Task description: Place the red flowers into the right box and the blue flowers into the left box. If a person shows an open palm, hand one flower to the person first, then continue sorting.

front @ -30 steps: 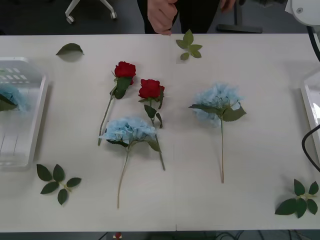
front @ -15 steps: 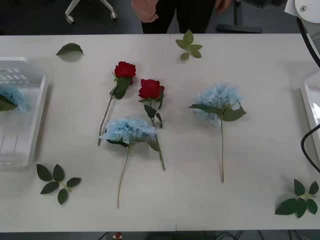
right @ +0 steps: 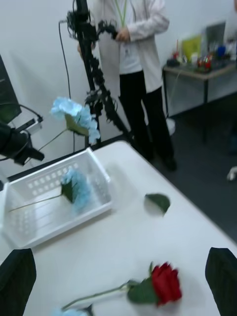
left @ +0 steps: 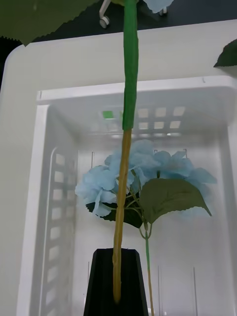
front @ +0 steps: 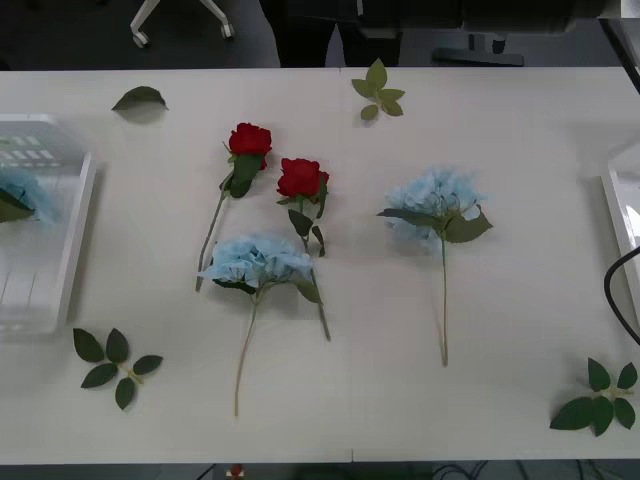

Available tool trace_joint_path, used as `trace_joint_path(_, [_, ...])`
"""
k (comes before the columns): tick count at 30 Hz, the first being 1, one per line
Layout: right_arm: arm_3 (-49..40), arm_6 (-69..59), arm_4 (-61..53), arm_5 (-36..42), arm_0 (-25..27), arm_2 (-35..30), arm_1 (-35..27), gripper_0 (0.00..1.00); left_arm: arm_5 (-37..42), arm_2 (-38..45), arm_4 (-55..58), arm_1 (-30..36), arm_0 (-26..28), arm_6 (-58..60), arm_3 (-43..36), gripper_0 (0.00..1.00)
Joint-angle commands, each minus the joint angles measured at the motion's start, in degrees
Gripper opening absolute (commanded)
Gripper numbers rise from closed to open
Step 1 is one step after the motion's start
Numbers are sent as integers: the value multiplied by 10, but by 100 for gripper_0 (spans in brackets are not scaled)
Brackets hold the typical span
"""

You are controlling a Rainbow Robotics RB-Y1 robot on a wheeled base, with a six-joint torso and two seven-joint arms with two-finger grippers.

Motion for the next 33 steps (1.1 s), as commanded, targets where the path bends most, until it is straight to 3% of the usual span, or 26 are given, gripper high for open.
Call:
trace_joint_path(1, [-26,-130,48,65,-15,0,-31,100,-17,-2,-30,16,3,-19,-8,0])
trace_joint_path(6, [-62,-250,134,169,-8,0,-45,100,-59,-5,-35,15,36,-19,-2,0])
trace_joint_path(16, [-145,-389,332,380,52,25,-79,100,-136,-49,-32,4,32,-32,81,0])
trace_joint_path(20, [-169,-427,383,406,84,55,-99,100,-143,-66,-47,-11,18,-35,109,0])
trace_joint_path(29, [-175,-483,408,379,159,74,-109,100,-162,-91,-110,-40,16,-35,114,0])
trace_joint_path(30, [-175,-490,412,373,167,75,-108,100,-162,-91,-108,-40,17,-35,114,7])
trace_joint_path(32, [-175,-501,424,358,184,83,-107,100,-161,-91,-105,-40,16,-37,114,45])
trace_joint_path(33, [-174,-503,433,353,188,89,-107,100,-161,-91,-104,-39,16,-38,114,59])
